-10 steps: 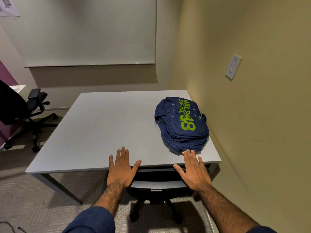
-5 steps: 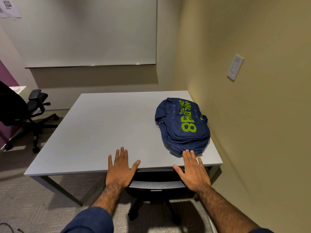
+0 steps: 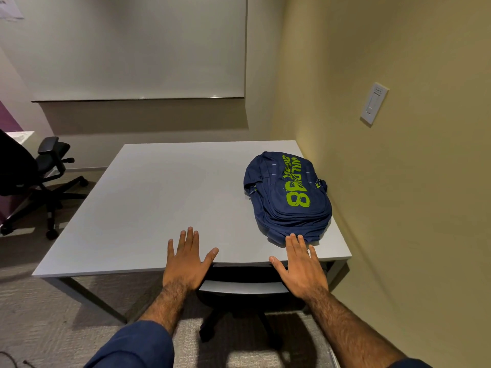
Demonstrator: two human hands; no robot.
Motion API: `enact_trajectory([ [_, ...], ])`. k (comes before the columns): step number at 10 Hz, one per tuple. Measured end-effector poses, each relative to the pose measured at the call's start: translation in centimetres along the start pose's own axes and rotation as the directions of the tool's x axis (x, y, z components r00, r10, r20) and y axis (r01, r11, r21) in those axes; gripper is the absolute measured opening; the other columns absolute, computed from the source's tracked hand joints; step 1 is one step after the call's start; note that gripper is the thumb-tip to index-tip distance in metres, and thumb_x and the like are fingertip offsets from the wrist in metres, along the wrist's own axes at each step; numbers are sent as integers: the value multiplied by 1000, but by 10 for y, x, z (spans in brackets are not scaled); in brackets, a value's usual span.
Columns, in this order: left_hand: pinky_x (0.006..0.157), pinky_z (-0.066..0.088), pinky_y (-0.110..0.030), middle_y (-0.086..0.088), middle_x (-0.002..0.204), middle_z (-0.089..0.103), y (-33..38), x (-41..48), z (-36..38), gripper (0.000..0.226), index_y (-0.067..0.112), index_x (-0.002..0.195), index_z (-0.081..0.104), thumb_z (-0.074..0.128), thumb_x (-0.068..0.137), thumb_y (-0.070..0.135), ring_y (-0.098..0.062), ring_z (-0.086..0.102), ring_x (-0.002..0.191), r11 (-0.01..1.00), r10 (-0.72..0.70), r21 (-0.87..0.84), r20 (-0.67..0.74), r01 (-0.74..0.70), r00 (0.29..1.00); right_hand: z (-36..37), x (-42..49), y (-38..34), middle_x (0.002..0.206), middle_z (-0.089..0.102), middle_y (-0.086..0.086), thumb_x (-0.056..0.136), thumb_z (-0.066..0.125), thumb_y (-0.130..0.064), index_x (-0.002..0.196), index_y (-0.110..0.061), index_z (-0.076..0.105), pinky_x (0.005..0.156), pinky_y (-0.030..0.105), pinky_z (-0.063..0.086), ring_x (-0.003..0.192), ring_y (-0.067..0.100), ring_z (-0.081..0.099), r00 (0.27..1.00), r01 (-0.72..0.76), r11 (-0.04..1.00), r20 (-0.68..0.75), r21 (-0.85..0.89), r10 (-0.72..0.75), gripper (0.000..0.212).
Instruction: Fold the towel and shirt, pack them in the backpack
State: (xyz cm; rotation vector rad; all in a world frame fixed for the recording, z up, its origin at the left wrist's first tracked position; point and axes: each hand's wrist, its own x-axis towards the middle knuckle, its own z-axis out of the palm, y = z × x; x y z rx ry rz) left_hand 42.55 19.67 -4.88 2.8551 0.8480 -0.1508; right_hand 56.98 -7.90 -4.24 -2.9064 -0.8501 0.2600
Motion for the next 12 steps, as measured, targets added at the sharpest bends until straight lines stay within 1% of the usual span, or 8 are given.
enact_trajectory([
  [2,124,-15,-49,-1,167,-21,5,0,-1,94,16,161,-12,-7,91,79,-18,-19,155,1000,0,2,9,0,1000,1,2,5,170,-7,0,94,6,-79,162,-16,-5,127,43,-2,156,15,-12,1000,-4,1000,9,3,4,94],
  [5,124,-15,-48,-1,168,-21,3,-2,-3,93,16,161,-13,-5,92,78,-18,-19,155,1000,10,-18,8,-10,1000,-1,0,2,170,-7,-2,91,4,-80,162,-18,-4,127,42,-4,155,13,-13,999,-24,1000,27,-17,24,94],
  [7,124,-16,-47,-1,168,-20,0,-1,-2,95,16,161,-12,-8,90,79,-18,-18,155,999,34,-36,16,-33,999,0,1,-1,170,-10,-2,78,-13,-86,162,-18,-6,127,41,-4,155,13,-14,1000,-27,999,9,-31,27,109],
  [8,123,-17,-46,-1,167,-21,-2,-1,-2,98,16,161,-13,-12,86,80,-18,-19,155,999,35,-26,27,-35,999,2,2,0,170,-10,-2,74,-18,-88,162,-18,-6,127,41,-4,155,13,-15,1000,-19,1000,-1,-18,19,113],
  [9,122,-19,-46,0,165,-25,-4,-1,0,101,16,160,-16,-16,82,81,-14,-25,151,999,31,-8,17,-31,999,5,1,-1,170,-10,-3,83,-8,-84,162,-17,-6,127,41,-4,155,13,-15,1000,-16,999,-12,-29,15,104],
  [10,119,-27,-43,2,162,-31,1,-2,-2,114,16,157,-20,-30,68,86,-15,-28,150,1000,18,-15,12,-18,1000,4,1,0,169,-11,-2,91,2,-80,162,-16,-6,126,40,-6,155,15,-13,1000,-18,1000,-2,-4,18,96],
  [11,107,-40,-37,3,161,-33,5,0,-10,125,17,157,-20,-37,57,89,-15,-30,149,1000,-3,-29,39,4,999,9,8,6,167,-3,-2,88,1,-81,163,-14,10,124,39,-3,157,18,0,999,17,1000,-50,17,-16,100],
  [12,100,-44,-34,3,162,-32,10,-3,-9,126,17,158,-18,-35,56,90,-15,-34,147,1000,3,7,24,-3,1000,23,12,13,158,27,-2,91,8,-82,147,-11,52,114,43,17,152,23,28,998,61,998,-11,36,-60,101],
])
